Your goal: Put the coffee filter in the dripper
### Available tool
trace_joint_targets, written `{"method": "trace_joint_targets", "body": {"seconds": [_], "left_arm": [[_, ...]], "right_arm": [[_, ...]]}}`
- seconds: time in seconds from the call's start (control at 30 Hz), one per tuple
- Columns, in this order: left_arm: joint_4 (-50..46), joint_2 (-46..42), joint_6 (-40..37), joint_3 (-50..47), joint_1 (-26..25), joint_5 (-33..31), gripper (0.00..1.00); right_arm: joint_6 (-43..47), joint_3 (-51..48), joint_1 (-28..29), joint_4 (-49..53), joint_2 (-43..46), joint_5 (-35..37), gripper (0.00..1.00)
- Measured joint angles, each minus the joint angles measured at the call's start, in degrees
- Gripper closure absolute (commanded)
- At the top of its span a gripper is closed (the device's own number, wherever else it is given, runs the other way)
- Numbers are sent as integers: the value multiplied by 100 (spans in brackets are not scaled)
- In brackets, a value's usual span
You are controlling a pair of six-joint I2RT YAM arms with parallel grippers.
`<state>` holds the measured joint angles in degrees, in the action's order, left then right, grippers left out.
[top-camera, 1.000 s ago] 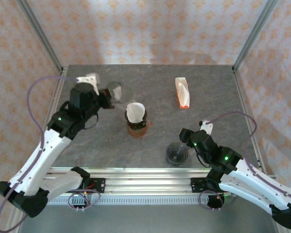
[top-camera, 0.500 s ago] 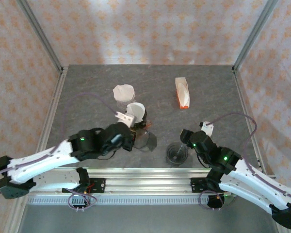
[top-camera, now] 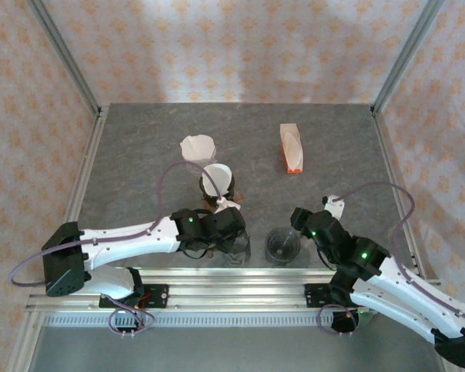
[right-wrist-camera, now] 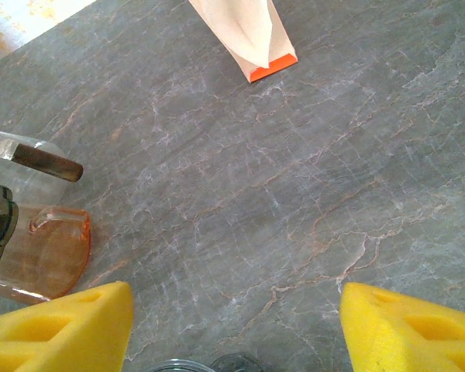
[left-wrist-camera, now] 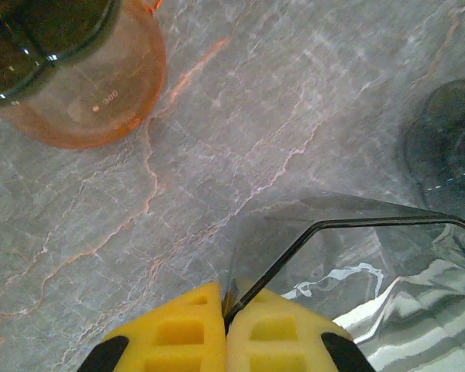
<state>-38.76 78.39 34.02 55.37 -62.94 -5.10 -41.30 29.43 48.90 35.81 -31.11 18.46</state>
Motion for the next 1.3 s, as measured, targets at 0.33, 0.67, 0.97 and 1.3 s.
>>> {"method": "trace_joint_targets", "body": {"seconds": [0.33, 0.67, 0.97, 1.3], "left_arm": [[308, 227, -109, -192, 144, -42, 100], [382, 273, -109, -273, 184, -240, 91], [415, 245, -192, -273, 249, -398, 63], [520, -562, -66, -249, 175, -127, 43]], "right_arm": [[-2, 0, 0, 0, 0, -4, 29], [0, 0, 0, -2, -24, -31, 29], [-2, 0, 0, -2, -33, -50, 29], [-142, -50, 0, -4, -317, -219, 29]]}}
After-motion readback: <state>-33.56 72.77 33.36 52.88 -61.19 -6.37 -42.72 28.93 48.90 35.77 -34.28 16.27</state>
